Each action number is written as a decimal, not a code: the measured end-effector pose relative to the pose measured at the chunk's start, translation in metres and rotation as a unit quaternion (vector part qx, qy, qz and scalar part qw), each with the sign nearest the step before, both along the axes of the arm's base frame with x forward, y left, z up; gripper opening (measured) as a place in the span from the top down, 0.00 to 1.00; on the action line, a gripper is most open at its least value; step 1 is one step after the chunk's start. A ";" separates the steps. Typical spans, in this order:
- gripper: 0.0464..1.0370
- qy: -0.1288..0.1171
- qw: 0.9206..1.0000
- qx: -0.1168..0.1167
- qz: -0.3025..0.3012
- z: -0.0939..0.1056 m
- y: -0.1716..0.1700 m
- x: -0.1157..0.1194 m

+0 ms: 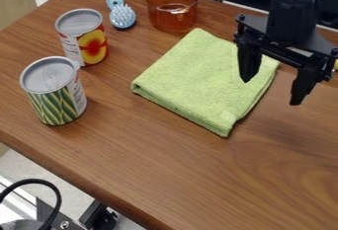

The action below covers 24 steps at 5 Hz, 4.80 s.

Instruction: Push the tin to the bottom right side of the table

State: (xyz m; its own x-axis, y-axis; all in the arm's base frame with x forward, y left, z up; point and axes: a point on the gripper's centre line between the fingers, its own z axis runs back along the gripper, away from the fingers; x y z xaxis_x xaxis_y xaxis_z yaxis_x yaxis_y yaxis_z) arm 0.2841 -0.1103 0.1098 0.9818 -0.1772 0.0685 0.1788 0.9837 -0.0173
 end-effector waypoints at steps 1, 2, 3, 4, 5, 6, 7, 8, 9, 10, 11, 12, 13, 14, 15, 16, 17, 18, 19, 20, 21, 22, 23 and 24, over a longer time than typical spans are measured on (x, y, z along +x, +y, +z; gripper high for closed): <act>0.04 0.015 1.000 0.005 -0.004 -0.009 0.002 -0.003; 0.04 0.032 0.998 0.005 -0.053 -0.010 0.030 -0.002; 0.04 0.028 0.995 0.003 -0.095 -0.004 0.063 0.001; 0.04 0.036 0.983 -0.003 -0.181 0.003 0.094 -0.004; 0.04 0.009 0.972 0.023 -0.234 0.022 0.135 -0.011; 0.04 0.002 0.964 0.043 -0.263 0.033 0.171 -0.026; 0.04 -0.007 0.950 0.058 -0.307 0.032 0.205 -0.043; 0.04 -0.004 0.940 0.073 -0.332 0.032 0.235 -0.053; 0.04 0.013 0.927 0.073 -0.368 0.028 0.268 -0.056; 0.04 0.013 0.913 0.100 -0.396 0.027 0.294 -0.063; 0.04 0.017 0.899 0.115 -0.422 0.016 0.317 -0.074; 0.04 0.016 0.878 0.108 -0.466 0.010 0.330 -0.084; 0.04 0.033 0.864 0.116 -0.488 -0.009 0.329 -0.092; 0.04 0.047 0.846 0.111 -0.519 -0.030 0.316 -0.098; 0.04 0.049 0.834 0.100 -0.540 -0.048 0.302 -0.104; 0.04 0.048 0.828 0.082 -0.553 -0.052 0.287 -0.102; 0.04 0.042 0.819 0.062 -0.569 -0.043 0.266 -0.099; 0.04 0.031 0.820 0.047 -0.569 -0.040 0.246 -0.092; 0.04 0.031 0.819 0.037 -0.571 -0.035 0.221 -0.091; 0.04 0.030 0.820 0.038 -0.571 -0.037 0.199 -0.094; 0.04 0.040 0.816 0.033 -0.576 -0.043 0.175 -0.093; 0.04 0.038 0.818 0.029 -0.573 -0.040 0.150 -0.094; 0.04 0.043 0.818 0.029 -0.573 -0.042 0.132 -0.093; 0.04 0.035 0.820 0.020 -0.571 -0.042 0.115 -0.095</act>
